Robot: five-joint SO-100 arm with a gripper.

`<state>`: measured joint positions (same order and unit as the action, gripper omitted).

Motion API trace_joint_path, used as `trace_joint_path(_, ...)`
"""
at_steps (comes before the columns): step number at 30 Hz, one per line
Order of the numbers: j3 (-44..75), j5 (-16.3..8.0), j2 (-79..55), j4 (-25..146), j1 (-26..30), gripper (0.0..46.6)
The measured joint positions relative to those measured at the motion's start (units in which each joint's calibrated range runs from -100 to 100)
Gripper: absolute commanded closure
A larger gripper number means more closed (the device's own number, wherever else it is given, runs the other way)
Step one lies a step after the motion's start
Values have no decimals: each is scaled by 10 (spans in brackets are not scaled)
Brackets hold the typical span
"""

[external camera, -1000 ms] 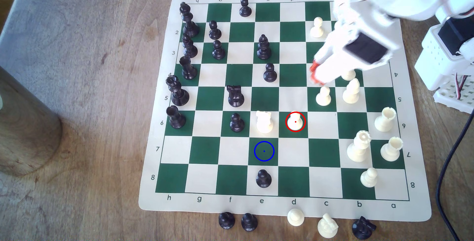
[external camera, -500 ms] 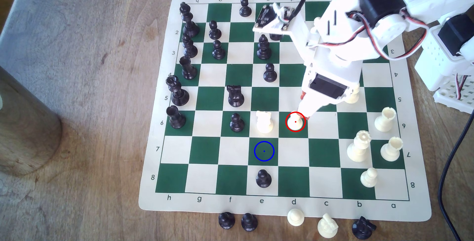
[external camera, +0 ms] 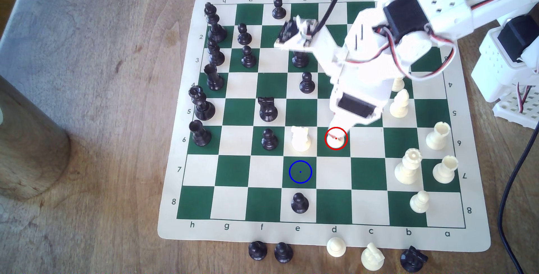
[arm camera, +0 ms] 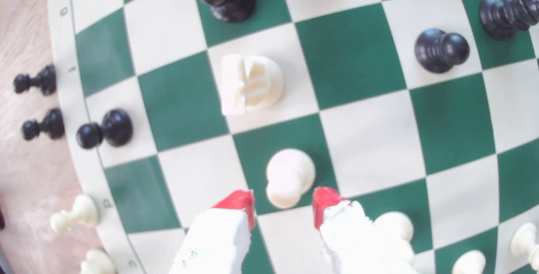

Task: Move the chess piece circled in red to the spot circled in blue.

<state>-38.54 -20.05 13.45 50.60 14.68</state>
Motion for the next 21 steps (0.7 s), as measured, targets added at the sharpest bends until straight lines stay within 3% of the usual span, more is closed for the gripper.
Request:
trace_joint_path(12,10,2,-49,-24,5,353)
trace_joint_path(13,10,3,-57,-28,5,372)
trace_joint_path(15,10,3,-65,-34,5,457)
trace_joint_path(21,10,11,-68,-36,5,464)
